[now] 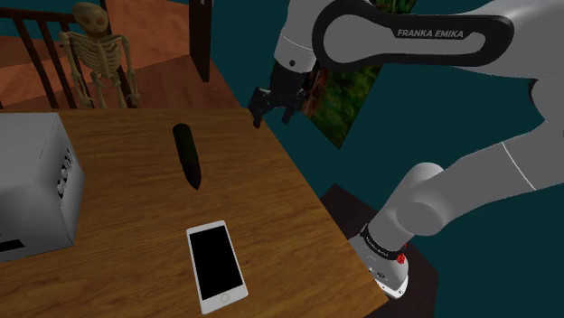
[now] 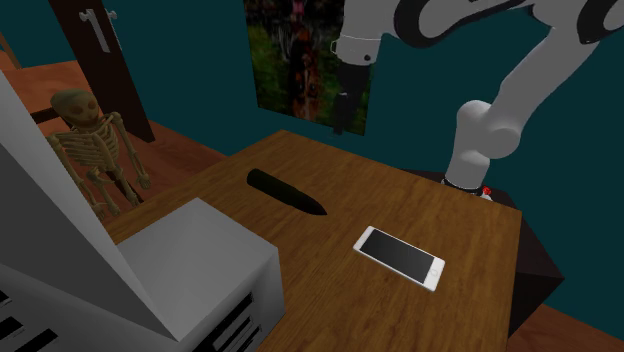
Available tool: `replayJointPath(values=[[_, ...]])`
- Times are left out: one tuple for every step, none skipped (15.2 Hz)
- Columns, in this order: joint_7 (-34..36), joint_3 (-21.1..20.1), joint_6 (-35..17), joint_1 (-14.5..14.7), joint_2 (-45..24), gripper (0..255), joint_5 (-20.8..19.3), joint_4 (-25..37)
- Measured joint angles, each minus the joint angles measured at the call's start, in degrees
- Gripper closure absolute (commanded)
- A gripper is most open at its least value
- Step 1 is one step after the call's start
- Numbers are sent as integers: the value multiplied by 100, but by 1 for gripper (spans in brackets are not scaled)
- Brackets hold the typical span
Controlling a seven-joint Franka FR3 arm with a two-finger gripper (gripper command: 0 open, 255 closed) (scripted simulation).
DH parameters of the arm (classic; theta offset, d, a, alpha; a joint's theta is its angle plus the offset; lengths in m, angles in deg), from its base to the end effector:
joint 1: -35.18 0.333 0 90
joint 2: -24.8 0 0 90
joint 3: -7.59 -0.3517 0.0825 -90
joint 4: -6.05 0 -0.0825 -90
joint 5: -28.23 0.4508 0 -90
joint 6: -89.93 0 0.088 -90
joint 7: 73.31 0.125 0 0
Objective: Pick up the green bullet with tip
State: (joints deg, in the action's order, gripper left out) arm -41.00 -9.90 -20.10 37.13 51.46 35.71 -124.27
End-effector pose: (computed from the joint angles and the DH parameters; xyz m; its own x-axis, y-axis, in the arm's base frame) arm 0.4445 0.1821 0.5320 0.9548 -0.2848 0.0848 -0.2821 -0.9584 -0.0431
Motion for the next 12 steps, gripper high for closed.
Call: replayJointPath(values=[[176,-122,-76,4,-161,0,-10,79],[347,-233,-112,-2,-336,0,-38,213],[526,-350,-170,3,-487,0,-62,299],[738,-497,-262,-16,-784,0,-139,502],[936,-614,-297,-27,-1028,0,-213,689],[1103,-705,-354,-30,-1207,0,-275,789],[1281,-800,-402,-33,-1417,0,-358,930],[1460,-886,-425,-40,-1656,0,-463,1116],[1666,-983,-471,-26,-1890,0,-573,1270],[1878,-1072,-449,-6,-2134,0,-698,1496],[2093,-1153,-451,24,-2391,0,-837,1709],[2299,-1218,-445,64,-2639,0,-976,1913]])
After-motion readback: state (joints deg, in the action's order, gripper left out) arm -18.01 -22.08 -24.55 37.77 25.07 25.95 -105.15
